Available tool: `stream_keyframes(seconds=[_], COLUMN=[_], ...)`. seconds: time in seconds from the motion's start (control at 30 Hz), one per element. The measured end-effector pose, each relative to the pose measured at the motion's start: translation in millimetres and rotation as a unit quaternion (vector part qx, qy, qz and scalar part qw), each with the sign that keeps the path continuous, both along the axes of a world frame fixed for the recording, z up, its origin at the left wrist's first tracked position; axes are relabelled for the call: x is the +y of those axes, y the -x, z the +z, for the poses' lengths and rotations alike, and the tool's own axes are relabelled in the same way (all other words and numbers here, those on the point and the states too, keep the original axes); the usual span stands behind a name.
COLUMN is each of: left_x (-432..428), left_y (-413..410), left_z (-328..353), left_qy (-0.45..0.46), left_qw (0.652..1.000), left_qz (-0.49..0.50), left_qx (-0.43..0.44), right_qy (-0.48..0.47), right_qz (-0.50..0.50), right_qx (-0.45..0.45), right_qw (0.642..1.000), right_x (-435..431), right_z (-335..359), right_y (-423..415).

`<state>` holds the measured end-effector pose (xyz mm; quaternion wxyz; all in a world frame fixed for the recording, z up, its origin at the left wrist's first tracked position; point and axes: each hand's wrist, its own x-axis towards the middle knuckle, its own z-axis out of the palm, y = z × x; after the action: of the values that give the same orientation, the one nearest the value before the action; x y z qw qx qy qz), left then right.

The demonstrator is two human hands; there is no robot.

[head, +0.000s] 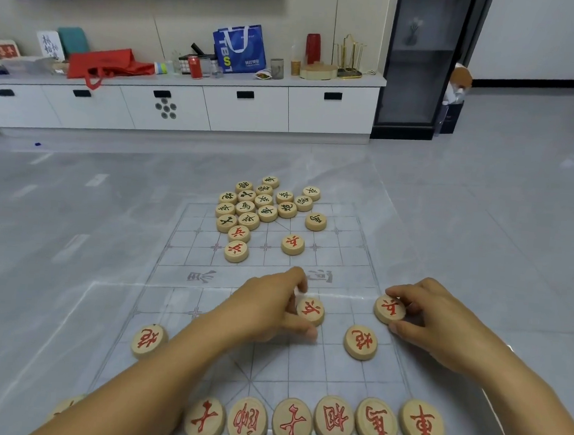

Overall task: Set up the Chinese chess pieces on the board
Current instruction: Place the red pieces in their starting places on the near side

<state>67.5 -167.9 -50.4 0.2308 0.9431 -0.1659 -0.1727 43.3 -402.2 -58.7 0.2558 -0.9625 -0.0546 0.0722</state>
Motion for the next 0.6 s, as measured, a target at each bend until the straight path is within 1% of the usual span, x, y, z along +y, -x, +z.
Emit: stream_keyframes(seconds=[0.03, 0.1, 0.17, 0.33, 0.43, 0.6], left_x=[4, 8, 4, -8, -10, -7], left_y=[-1, -4, -7, -5, -3, -2], left_z=[4, 7, 7, -5, -10, -11], left_qy=[0.005, -0.011, -0.018, 0.052, 0.074, 0.11], left_qw=[0.999, 0.996, 0.994, 0.998, 0.997, 0.994], left_qz=[-0.032, -0.092, -0.103, -0.014, 0.003, 0.02], left_qx=[0.01, -0.007, -0.03, -0.018, -0.023, 0.003], right_qy=[0.001, -0.004, -0.009, -0.011, -0.008, -0.003], right_qz=[0.001, 0.001, 0.0, 0.002, 0.002, 0.006], right_qx=[0.001, 0.0, 0.002, -0.002, -0.005, -0.003], right_qw=[1.0, 1.0, 1.0, 1.0, 1.0, 1.0], right_x=[0, -1, -1, -1, -1, -1], right_z=[0, -1, -1, -1, -1, -2], right_y=[0, 0, 0, 0, 1, 1])
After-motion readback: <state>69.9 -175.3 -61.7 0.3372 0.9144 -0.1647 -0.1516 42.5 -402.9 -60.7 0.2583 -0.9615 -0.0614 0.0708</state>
